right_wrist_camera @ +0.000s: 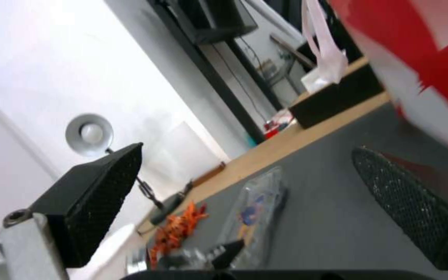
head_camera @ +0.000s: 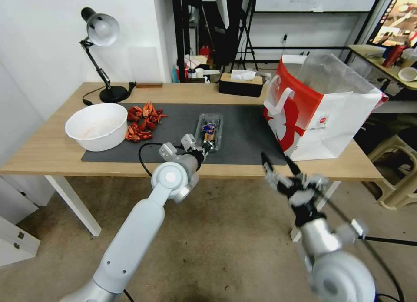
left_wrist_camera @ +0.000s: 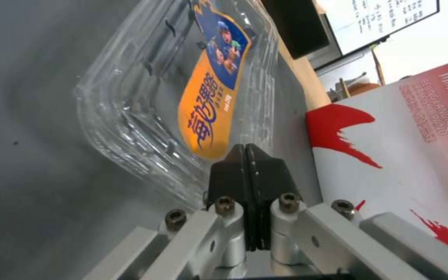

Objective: Close the takeout container lid, then place the container into the takeout bag.

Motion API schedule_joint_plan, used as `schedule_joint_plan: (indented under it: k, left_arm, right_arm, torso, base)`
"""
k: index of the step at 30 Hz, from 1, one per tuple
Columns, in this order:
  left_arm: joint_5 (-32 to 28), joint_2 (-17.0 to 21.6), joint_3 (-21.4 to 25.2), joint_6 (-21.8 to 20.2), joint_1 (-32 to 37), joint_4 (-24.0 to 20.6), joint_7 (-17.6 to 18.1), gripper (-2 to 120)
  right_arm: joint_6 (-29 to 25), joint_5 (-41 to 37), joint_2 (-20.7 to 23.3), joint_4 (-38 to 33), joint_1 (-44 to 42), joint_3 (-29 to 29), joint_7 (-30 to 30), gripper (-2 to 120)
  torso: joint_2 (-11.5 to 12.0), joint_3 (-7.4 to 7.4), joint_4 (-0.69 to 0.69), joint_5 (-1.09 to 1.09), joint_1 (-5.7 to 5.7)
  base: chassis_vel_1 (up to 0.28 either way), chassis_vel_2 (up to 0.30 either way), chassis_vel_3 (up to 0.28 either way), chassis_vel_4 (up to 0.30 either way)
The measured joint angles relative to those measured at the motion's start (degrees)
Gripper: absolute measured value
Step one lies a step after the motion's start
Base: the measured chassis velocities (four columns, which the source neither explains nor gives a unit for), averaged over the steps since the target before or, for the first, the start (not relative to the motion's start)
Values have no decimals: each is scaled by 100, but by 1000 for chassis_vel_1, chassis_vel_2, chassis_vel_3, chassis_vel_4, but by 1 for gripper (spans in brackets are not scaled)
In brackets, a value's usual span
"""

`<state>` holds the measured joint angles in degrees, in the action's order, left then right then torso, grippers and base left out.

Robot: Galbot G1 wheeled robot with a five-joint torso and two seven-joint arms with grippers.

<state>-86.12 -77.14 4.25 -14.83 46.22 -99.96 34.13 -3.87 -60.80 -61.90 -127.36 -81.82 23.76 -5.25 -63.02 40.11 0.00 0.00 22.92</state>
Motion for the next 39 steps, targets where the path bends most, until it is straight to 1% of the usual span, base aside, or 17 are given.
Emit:
schedule_joint_plan:
  k: [2, 3, 6, 7, 10, 11, 12, 15, 17, 18, 23, 26, 27, 28, 30, 35, 39]
  left_arm:
    - [2, 18, 14, 1, 9, 0, 2, 0]
    - [2, 18, 14, 1, 9, 0, 2, 0]
    - [5, 41, 29, 10, 10, 20, 5, 0]
    - [5, 41, 29, 10, 10, 20, 5, 0]
    - [2, 45, 51, 31, 11, 25, -14, 0]
    - [2, 45, 51, 31, 11, 25, -14, 0]
    - [1, 47, 56, 40, 11, 41, -32, 0]
    - [1, 46, 59, 57, 13, 53, -71, 0]
    - [1, 44, 59, 61, 14, 54, -74, 0]
    - [1, 40, 59, 65, 14, 55, -77, 0]
    - [1, 40, 52, 74, 16, 52, -93, 0]
    - [1, 40, 53, 87, 23, 41, -94, 0]
    - [1, 40, 53, 87, 23, 41, -94, 0]
    - [1, 41, 55, 88, 34, 41, -106, 0]
    - [1, 41, 58, 89, 44, 41, -115, 0]
    - [12, 38, 92, 130, 66, 64, -136, 0]
    - [12, 54, 98, 133, 70, 64, -146, 0]
  right_arm:
    - [275, -580, 67, 226, 579, -129, -282, 100]
    - [275, -580, 67, 226, 579, -129, -282, 100]
    - [787, -1439, 82, 803, 1662, -414, -694, 100]
    - [787, -1439, 82, 803, 1662, -414, -694, 100]
    - [1209, -2001, 9, 1245, 2351, -629, -1038, 100]
    - [1209, -2001, 9, 1245, 2351, -629, -1038, 100]
    - [1399, -2113, -39, 1478, 2646, -779, -1195, 100]
    - [1626, -2168, -151, 1956, 3208, -1151, -1518, 100]
    - [1656, -2174, -171, 2031, 3292, -1202, -1568, 100]
    - [1763, -2176, -247, 2305, 3584, -1377, -1721, 100]
    - [2078, -2154, -396, 2820, 4146, -1677, -2015, 100]
    - [2571, -2189, -509, 3181, 4567, -1859, -2283, 100]
    - [2571, -2189, -509, 3181, 4567, -1859, -2283, 100]
    - [2823, -2234, -555, 3317, 4729, -1932, -2380, 100]
    - [2928, -2259, -574, 3363, 4791, -1969, -2421, 100]
    - [3522, -2428, -716, 3631, 5105, -2209, -2761, 100]
    - [3668, -2540, -791, 3715, 5201, -2273, -2919, 100]
  torso:
    - [0, 0, 1, 1, 0]
    - [0, 0, 1, 1, 0]
    - [0, 0, 2, 0, 0]
    - [0, 0, 2, 0, 0]
    - [0, 0, 1, -1, 0]
    - [0, 0, 1, -1, 0]
    - [0, 0, 1, 0, 0]
    - [0, 0, 1, 0, 0]
    - [1, 0, 1, 0, 1]
    - [0, 0, 0, -1, 1]
    - [1, 0, 1, -1, 1]
    - [0, 0, 1, -1, 0]
    - [0, 0, 1, -1, 0]
    - [0, 0, 0, -2, 0]
    - [0, 0, 0, 0, 0]
    - [0, 0, 1, 0, 0]
    - [1, 0, 0, 0, 0]
  base:
    - [0, 0, 0, 0]
    - [0, 0, 0, 0]
    - [0, 0, 0, 0]
    - [0, 0, 0, 0]
    - [0, 0, 0, 0]
    - [0, 0, 0, 0]
    - [0, 0, 0, 0]
    - [0, 0, 0, 0]
    - [0, 0, 0, 0]
    - [0, 0, 0, 0]
    - [0, 0, 0, 0]
    - [0, 0, 0, 0]
    - [0, 0, 0, 0]
    - [0, 0, 0, 0]
    - [0, 0, 0, 0]
    - [0, 0, 0, 0]
    - [0, 0, 0, 0]
